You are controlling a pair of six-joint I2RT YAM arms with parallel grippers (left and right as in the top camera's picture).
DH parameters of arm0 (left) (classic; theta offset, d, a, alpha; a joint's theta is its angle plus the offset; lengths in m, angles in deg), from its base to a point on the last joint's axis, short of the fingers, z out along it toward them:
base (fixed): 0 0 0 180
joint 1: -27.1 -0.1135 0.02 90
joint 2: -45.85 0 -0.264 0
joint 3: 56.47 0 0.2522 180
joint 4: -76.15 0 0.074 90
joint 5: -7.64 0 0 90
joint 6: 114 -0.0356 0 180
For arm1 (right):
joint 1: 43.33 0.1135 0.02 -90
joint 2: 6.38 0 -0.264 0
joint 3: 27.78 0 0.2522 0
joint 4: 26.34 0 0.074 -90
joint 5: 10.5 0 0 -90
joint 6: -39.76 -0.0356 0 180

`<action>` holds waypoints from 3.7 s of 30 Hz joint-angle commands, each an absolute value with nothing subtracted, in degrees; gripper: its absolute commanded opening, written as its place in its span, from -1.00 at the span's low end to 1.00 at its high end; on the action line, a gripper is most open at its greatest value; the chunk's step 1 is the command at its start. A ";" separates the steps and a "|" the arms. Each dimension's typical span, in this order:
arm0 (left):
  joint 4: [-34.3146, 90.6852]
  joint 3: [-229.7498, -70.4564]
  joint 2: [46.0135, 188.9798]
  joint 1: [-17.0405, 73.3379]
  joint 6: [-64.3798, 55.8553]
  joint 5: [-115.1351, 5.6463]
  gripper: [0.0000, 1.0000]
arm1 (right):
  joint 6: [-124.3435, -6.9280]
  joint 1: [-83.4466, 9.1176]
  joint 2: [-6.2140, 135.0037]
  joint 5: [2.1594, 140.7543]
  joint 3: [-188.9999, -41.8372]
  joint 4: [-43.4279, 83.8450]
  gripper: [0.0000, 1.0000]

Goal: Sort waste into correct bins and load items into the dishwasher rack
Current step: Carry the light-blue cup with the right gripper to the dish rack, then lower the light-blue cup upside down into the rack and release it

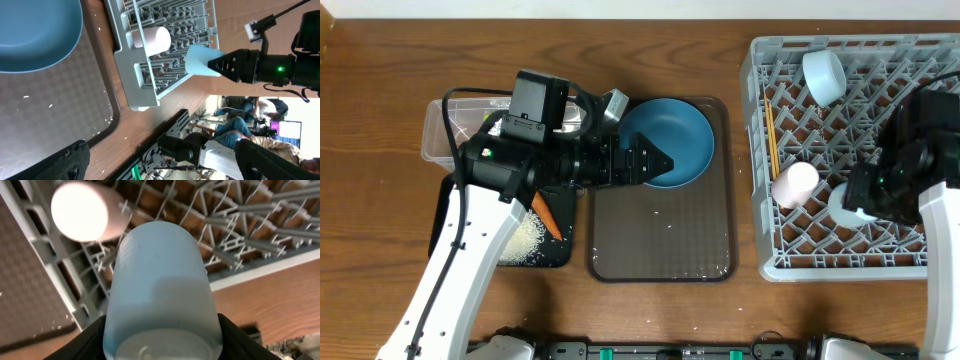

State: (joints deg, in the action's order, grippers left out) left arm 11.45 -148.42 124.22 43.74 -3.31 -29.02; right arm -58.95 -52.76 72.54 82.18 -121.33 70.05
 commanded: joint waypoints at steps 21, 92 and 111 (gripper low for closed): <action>11.45 -148.03 124.06 43.57 -4.27 -29.54 0.90 | -58.36 -53.00 72.38 80.25 -111.67 61.86 -0.19; 11.45 -148.03 124.06 43.57 -4.27 -29.54 0.90 | -57.48 -53.13 71.90 78.18 -113.92 72.46 -0.26; 11.45 -148.03 124.06 43.57 -4.27 -29.54 0.90 | -63.14 -53.13 71.90 83.29 -108.61 69.73 -0.25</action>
State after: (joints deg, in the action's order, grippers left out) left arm 11.45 -148.42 124.22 43.74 -3.31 -29.02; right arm -61.05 -52.78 72.51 81.85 -109.77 70.29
